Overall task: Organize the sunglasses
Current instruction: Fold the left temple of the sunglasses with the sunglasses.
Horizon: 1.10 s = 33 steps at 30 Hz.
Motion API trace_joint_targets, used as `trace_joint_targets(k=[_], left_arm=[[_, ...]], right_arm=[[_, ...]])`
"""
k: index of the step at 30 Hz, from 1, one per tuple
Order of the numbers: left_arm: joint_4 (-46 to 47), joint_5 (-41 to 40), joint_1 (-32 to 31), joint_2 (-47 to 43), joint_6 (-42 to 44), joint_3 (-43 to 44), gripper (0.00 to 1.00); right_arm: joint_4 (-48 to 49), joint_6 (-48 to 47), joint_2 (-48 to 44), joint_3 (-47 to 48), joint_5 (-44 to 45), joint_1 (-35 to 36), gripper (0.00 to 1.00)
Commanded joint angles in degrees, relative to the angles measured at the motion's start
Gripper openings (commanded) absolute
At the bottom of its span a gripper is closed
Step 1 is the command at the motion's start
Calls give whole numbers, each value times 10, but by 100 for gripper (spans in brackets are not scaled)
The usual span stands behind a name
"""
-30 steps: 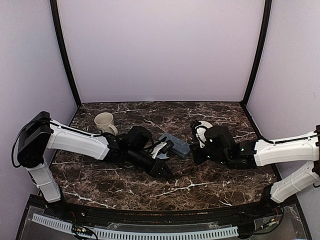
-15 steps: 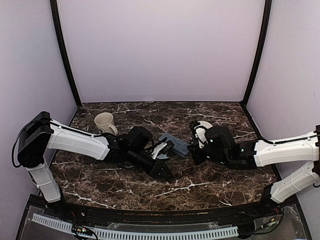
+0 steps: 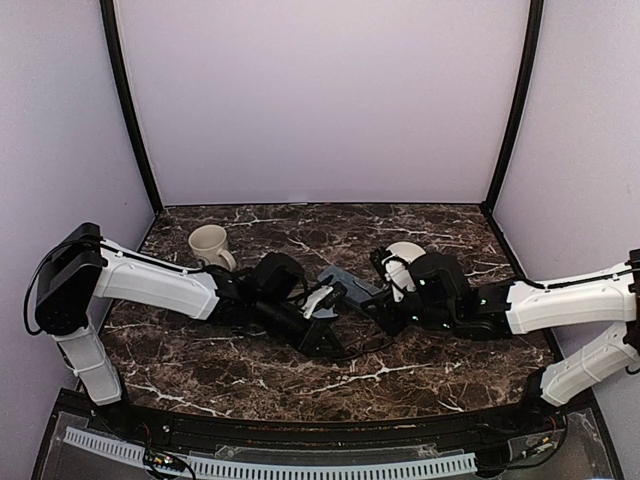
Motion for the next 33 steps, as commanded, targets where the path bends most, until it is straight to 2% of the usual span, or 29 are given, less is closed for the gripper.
trace_joint_targets(k=[1,8,15,21,25,33], left_arm=[[14,-8,7,-11,0,3,0],[19,-8,10,-14,-3,-2,0],[21,-7,13,-14,-1,-4,0],[20,-2,15,-14,-1,-6,0],[22,4,16,-16,-2,-10,0],[18,30,18,-18,-2,-10,0]], right_arm=[[32,3,8,-9,-59,8,33],[45,15,23,-16,-130,8,39],[43,16,44,-15,-195,9,59],[9,-18,43,-5,-217,12,71],[-35,-45,42,8,-214,17,84],[-84,-70,11,8,-161,18,98]])
